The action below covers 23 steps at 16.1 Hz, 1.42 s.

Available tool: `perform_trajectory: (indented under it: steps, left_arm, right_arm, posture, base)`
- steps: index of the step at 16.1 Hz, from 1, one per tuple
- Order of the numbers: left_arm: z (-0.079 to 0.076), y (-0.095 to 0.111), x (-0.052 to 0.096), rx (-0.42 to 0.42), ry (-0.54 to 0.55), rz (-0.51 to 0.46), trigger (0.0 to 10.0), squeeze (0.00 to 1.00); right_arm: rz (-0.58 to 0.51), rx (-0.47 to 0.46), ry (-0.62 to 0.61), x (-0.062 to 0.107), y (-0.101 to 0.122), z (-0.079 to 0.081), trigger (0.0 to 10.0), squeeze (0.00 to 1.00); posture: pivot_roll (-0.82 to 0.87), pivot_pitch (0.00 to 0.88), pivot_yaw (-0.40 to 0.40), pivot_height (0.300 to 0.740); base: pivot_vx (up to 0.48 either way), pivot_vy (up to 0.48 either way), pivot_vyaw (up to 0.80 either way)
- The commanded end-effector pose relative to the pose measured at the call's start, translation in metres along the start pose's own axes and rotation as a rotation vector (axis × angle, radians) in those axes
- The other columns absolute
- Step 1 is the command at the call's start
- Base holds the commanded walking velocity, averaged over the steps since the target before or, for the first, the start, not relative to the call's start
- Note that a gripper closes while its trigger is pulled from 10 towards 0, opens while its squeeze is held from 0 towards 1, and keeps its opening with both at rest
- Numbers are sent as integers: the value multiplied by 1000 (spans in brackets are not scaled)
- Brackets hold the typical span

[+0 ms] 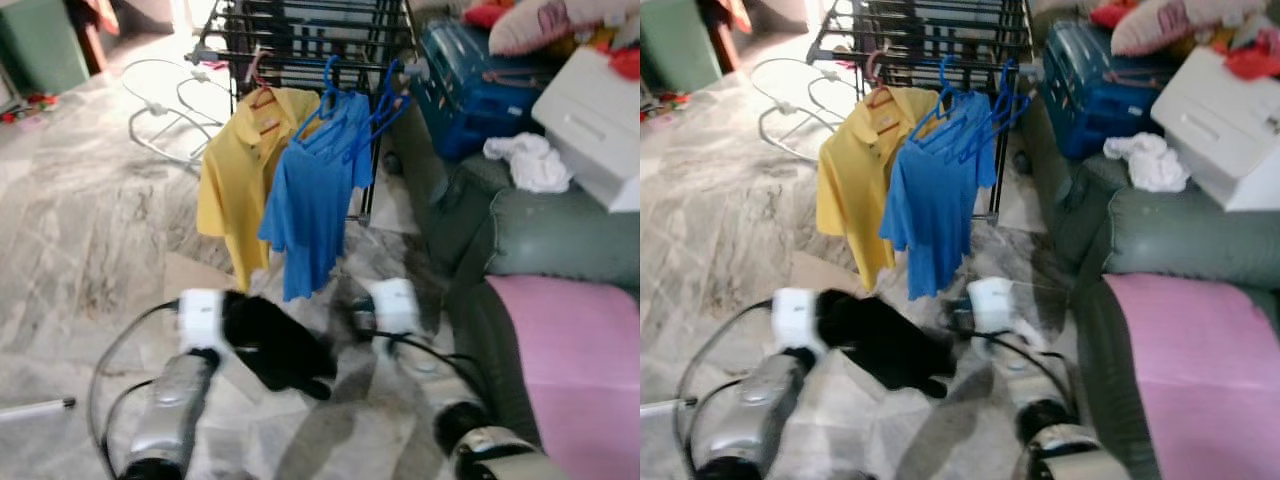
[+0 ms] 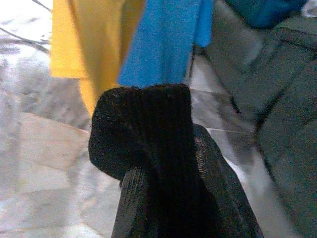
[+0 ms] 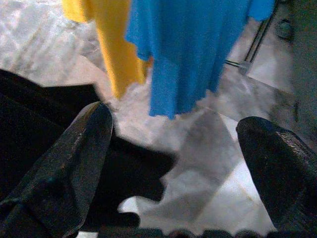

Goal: Hang hanger

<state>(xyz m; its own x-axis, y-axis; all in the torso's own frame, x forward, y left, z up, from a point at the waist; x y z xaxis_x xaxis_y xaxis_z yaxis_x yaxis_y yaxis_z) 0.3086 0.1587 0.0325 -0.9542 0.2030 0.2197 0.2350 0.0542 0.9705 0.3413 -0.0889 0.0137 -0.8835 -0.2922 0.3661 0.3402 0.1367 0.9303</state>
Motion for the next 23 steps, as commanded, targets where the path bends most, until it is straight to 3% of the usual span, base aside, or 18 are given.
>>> perform_trajectory:
  steps: [1, 6, 7, 10, 13, 16, 18, 23]
  left_arm:
    - [-11, 6, -5, -6, -36, -31, 10000, 0]
    - [-4, -3, -8, -77, -61, 29, 10000, 0]
    - [4, -6, -9, -107, -44, 36, 10000, 0]
    - [12, -5, -11, -74, -1, 18, 10000, 0]
    - [0, 5, -18, -78, -52, -31, 10000, 0]
    - [-14, 12, -22, -74, -126, -60, 10000, 0]
    - [-15, 10, -22, -67, -135, -59, 10000, 0]
    - [-31, 7, -27, -83, -206, -34, 10000, 0]
  right_arm:
    - [3, 9, -48, 3, 0, -20, 10000, 0]
    - [-11, -22, -59, 2, 4, -21, 10000, 0]
    - [-7, -23, -73, 4, 0, -24, 10000, 0]
    - [-26, -56, -104, 5, 0, -26, 10000, 0]
    - [-81, -79, -139, 7, 10, -33, 10000, 0]
    - [-113, -65, -142, 9, 16, -35, 10000, 0]
    - [-107, -50, -151, 13, 10, -36, 10000, 0]
    - [-136, -42, -176, 28, 4, -37, 10000, 0]
  posture:
    - [18, 64, -53, 740]
    - [-1, 39, -35, 740]
    - [-24, 19, -19, 740]
    - [-70, 0, -1, 740]
    - [-115, 0, 11, 740]
    - [-134, 55, -10, 740]
    - [-162, 74, 2, 740]
    - [-250, 97, 54, 740]
  base:
    - [240, 416, 0]
    - [49, 420, 0]
    - [0, 424, 0]
    - [0, 0, 0]
    - [0, 0, 0]
    - [0, 0, -800]
    - [289, 0, -800]
    - [376, 0, 0]
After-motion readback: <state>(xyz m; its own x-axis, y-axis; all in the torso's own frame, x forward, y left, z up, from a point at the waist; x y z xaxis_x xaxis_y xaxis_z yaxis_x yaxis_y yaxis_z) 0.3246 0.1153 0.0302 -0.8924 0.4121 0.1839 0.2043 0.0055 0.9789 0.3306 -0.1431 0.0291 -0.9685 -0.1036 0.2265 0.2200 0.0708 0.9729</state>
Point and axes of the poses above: a point about 5 cm out from each wrist's last joint towards the gripper, its own x axis pointing back from the gripper into the wrist, its own y axis along the axis of the wrist's last joint, z = x × y, the point moved 3 cm from there along -x, pointing out of the wrist towards the gripper, and after that the axes turned 1 degree about -x, right-handed, at the moved point
